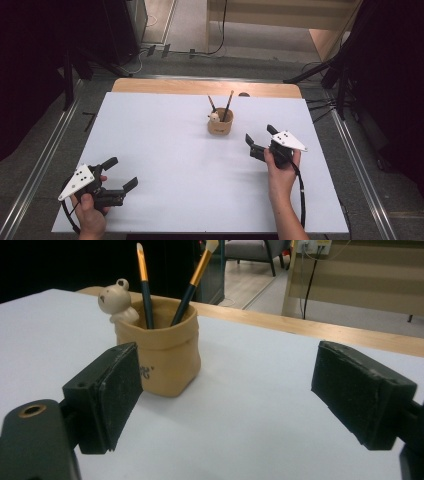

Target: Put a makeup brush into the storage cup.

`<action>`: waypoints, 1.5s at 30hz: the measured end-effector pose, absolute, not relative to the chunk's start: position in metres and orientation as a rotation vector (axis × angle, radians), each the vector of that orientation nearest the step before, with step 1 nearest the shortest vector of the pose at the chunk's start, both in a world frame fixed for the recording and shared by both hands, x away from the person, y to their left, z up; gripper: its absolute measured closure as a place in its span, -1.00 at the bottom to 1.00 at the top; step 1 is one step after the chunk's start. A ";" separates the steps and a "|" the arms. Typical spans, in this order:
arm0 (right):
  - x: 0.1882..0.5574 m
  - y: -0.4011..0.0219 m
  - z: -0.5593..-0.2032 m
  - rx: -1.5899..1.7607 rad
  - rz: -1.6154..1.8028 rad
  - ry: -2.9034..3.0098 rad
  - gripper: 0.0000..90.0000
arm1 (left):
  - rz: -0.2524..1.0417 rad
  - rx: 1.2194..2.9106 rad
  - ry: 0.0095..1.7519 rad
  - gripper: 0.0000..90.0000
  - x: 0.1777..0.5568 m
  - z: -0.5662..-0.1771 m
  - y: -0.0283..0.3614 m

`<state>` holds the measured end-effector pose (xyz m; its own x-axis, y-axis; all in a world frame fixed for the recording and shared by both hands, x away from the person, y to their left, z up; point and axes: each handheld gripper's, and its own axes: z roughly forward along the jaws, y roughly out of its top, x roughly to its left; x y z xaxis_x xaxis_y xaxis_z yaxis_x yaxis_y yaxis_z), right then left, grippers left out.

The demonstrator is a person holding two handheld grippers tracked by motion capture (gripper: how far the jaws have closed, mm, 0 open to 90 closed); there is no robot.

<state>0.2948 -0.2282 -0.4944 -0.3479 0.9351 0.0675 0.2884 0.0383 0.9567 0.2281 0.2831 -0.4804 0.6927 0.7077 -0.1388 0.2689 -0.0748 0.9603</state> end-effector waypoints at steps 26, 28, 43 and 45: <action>0.249 -0.278 -0.510 1.263 1.319 1.659 -0.69 | 0.445 1.661 0.806 -1.00 0.228 -0.481 0.285; 0.245 -0.282 -0.510 1.268 1.315 1.660 -0.69 | 0.446 1.660 0.808 -1.00 0.228 -0.481 0.285; 0.217 -0.307 -0.509 1.279 1.330 1.643 -0.69 | 0.460 1.666 0.817 -1.00 0.229 -0.483 0.285; 0.213 -0.311 -0.507 1.280 1.332 1.632 -0.69 | 0.461 1.665 0.819 -1.00 0.229 -0.483 0.285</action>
